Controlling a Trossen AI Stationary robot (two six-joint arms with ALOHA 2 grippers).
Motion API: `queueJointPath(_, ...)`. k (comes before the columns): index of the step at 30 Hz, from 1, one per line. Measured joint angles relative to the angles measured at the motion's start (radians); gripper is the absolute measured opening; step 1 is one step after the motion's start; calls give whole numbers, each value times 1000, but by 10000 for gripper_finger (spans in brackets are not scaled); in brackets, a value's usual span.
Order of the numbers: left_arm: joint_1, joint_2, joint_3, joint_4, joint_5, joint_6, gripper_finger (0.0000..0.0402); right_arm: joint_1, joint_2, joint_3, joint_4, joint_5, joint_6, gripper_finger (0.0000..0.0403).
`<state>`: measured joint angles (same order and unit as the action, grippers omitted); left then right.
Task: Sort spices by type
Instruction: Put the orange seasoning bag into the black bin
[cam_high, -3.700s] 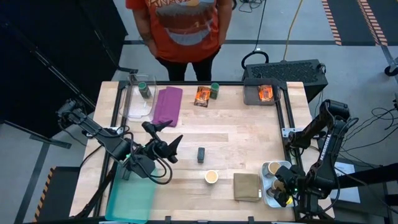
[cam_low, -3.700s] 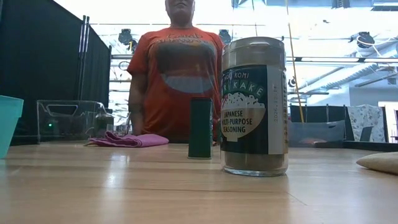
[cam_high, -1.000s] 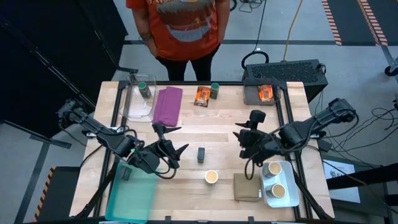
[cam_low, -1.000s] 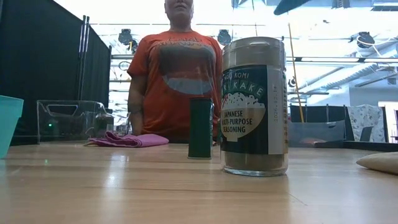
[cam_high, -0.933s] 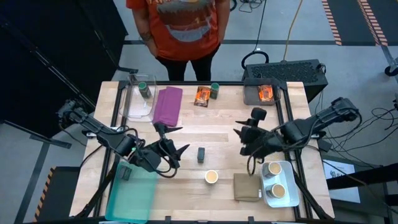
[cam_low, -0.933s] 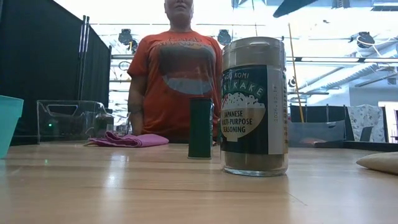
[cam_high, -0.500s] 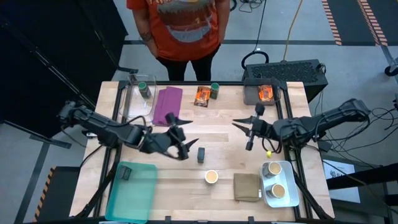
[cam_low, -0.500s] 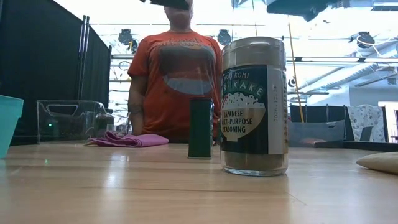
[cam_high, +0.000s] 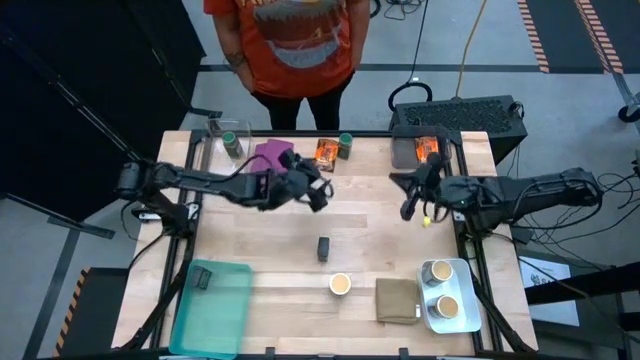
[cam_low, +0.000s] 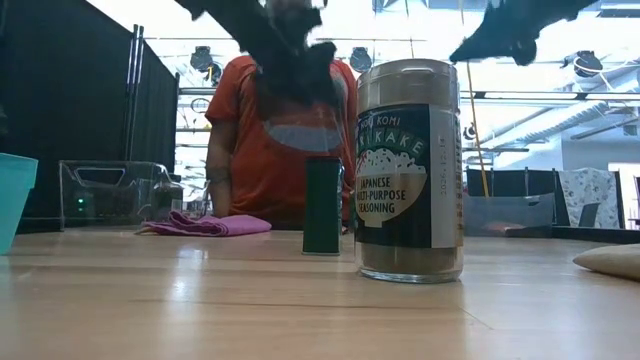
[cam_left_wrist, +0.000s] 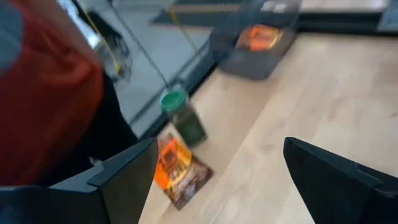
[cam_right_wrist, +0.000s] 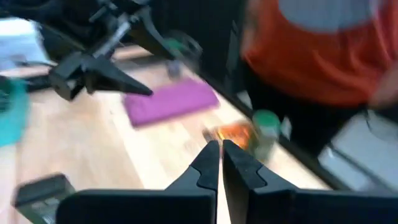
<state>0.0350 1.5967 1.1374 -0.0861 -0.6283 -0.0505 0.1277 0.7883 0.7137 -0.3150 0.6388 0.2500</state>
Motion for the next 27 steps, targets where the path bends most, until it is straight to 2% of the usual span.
queueJointPath(4,92,62,0,-1,116,-66,352,-43,5,9,-116,-17,88,1)
queueJointPath(9,190,139,0,-1,164,-107,352,-55,10,9,-115,-17,76,0)
queueJointPath(14,265,188,9,-6,312,-193,352,-55,7,9,-109,-17,53,0)
queueJointPath(27,308,346,148,-41,302,-234,352,-55,7,9,-67,-16,-4,0)
